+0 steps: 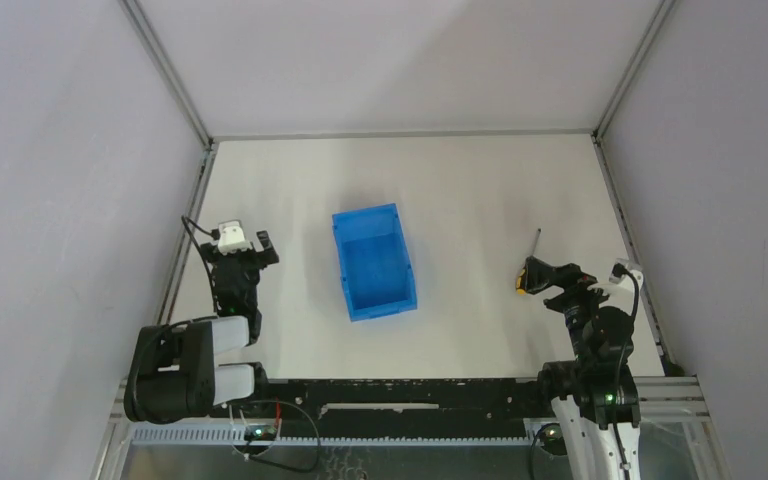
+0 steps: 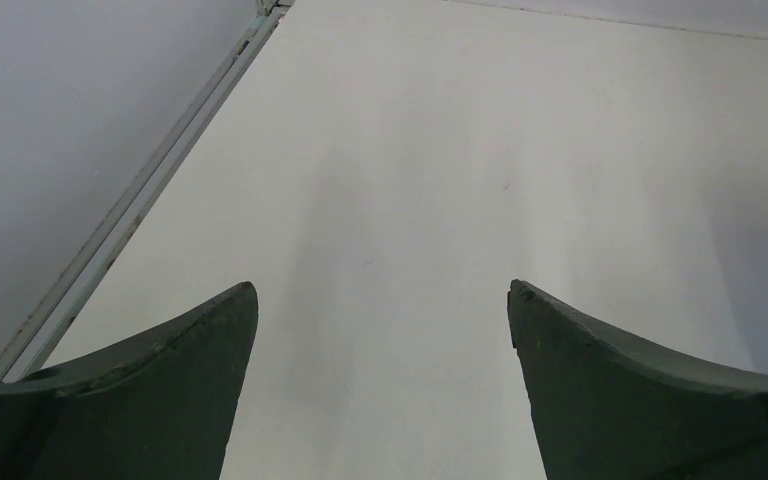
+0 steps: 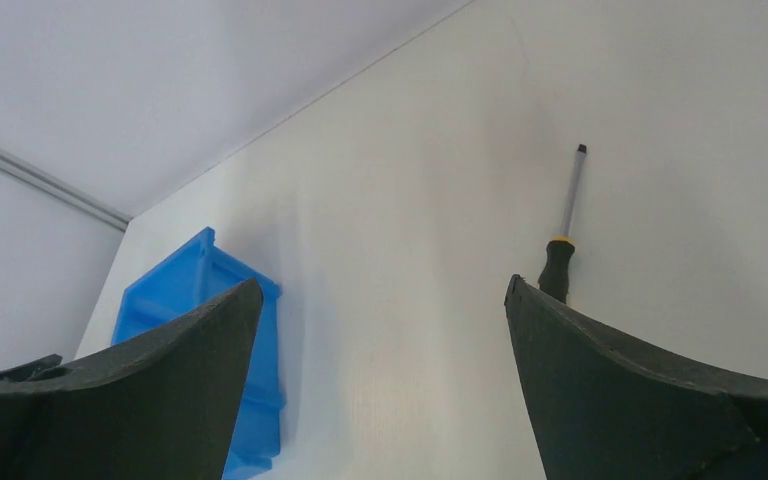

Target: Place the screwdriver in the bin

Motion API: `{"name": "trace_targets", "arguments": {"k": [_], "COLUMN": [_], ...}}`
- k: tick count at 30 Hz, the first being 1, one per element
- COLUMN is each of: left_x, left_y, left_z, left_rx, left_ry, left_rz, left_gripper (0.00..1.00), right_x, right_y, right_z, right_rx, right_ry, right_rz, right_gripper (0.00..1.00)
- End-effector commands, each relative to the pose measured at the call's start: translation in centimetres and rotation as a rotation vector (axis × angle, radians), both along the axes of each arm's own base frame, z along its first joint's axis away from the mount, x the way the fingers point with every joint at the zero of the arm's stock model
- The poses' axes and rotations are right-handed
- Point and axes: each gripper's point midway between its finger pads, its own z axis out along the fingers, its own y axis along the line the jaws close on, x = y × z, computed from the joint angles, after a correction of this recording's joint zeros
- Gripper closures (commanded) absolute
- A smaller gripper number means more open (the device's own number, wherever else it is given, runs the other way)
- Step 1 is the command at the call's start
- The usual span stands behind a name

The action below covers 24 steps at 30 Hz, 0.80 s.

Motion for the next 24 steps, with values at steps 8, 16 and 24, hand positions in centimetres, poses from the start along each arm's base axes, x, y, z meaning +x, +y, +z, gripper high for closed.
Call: {"name": "trace_targets", "arguments": {"k": [8,16,24], "left_x": [1.2,1.2,1.2], "left_y": [0.2,0.2,0.2], "left_z": [2.6,2.6,2.6], "left_rx": [-0.001,-0.001,0.0], "left_ry": [-0.075,-0.075,-0.075], "left_rz": [0.009,0.009,0.009], "left_gripper": [0.0,0.0,0.0], "right_x": [0.6,7.2,12.4], "right_y": [-1.4,-4.8,-5.4], "right_z": [8.5,11.3,-4.0], "right_rx": [-0.056,-0.252,-0.235], "right_ry": [-0.24,0.176,0.912], "right_rz": [-0.07,-0.198,-0.064], "right_gripper": [0.0,0.0,0.02]}}
